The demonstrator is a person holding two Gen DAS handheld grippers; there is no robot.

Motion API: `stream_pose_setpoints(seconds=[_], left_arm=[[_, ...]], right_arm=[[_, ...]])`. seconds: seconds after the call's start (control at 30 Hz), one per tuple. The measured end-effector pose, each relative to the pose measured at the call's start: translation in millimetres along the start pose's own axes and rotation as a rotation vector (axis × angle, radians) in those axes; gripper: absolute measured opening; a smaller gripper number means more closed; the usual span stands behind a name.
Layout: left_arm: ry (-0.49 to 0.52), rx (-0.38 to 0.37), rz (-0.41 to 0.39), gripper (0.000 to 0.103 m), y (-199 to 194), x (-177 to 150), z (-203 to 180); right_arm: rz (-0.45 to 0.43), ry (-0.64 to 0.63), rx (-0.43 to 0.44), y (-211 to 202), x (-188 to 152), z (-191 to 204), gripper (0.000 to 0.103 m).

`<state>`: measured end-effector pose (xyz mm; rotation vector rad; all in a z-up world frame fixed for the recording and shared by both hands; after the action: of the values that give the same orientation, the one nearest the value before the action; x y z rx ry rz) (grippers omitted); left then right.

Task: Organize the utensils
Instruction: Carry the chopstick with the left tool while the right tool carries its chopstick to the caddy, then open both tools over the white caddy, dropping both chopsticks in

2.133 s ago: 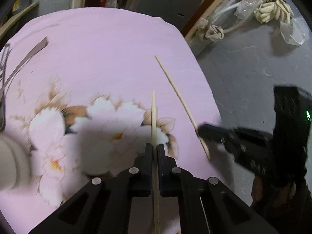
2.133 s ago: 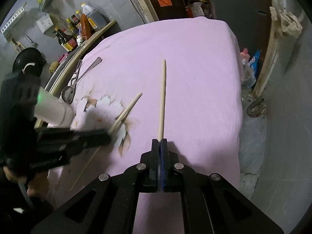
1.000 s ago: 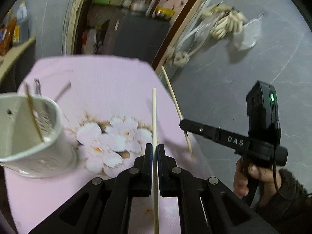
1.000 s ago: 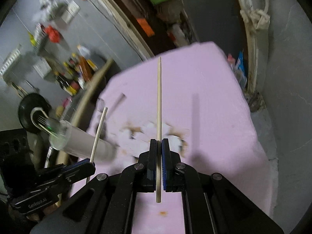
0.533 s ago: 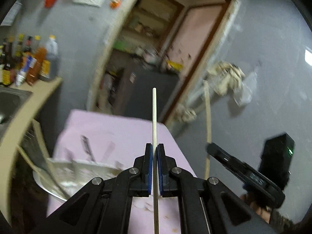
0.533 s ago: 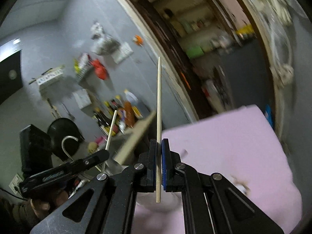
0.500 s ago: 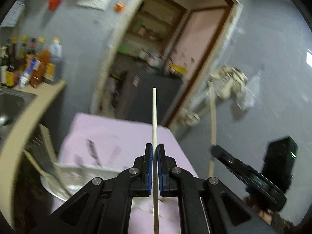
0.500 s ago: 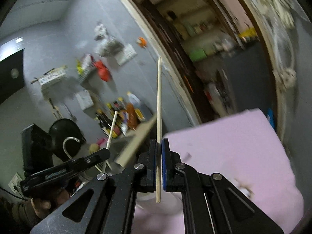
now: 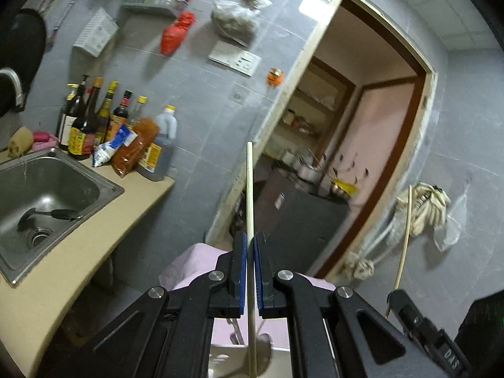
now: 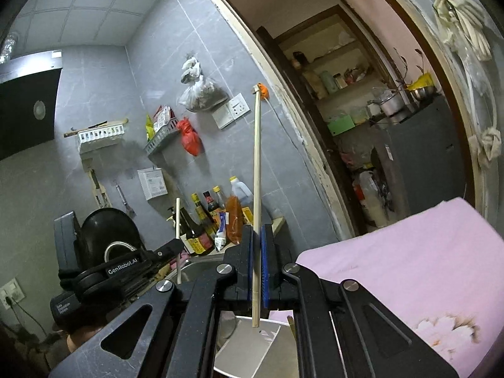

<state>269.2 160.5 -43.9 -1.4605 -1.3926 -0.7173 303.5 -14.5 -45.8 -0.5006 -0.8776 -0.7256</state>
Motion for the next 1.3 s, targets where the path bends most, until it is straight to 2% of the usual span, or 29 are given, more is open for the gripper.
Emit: stream_pose_setpoints(seconds=[0.13,0.27,0.43,0.7,0.97,1.13,1.3], left_arm=[[-0.001,0.022,-0.064,0.005,0,-11,2],[0.075,0.058,-0.131,0.005,-6,-23,-9],[0.183,0.081,-0.181,0.005,-8,-36,-20],[0.272,0.076,-0.224,0.005,-20,-49,-31],[0.318,0.087,-0.161,0.005,-16,-67,-27],[0.345,0.049,-0.076,0.005,-20,-76,-26],[0.324,0.032,0.003,0.005,-22,-81,-17]], right_arm=[[-0.001,-0.054,-0.004,5,-20,-4,0.004],[0.032,-0.141,-0.01,11,-37,-3,0.004],[0.062,-0.169,-0.024,12,-49,-11,0.004],[0.111,-0.19,-0.044,11,-65,-14,0.004],[0.147,-0.226,-0.067,7,-74,-14,0.004],[0.179,-0.229,-0.078,-3,-77,-12,0.004],[0.213,-0.222,-0.079,-5,-79,-12,0.004]])
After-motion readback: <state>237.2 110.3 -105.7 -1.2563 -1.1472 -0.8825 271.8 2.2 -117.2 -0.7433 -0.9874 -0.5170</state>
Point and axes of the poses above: each gripper's, at about its wrist camera, not at the fingertips, and y roughly the way its jaws point, z to its left, x to its top, the point moved 8 cm from there along y, roughly the way its jaws point, and after that the axes turned 6 degrees about y, right-handed, at the moved point
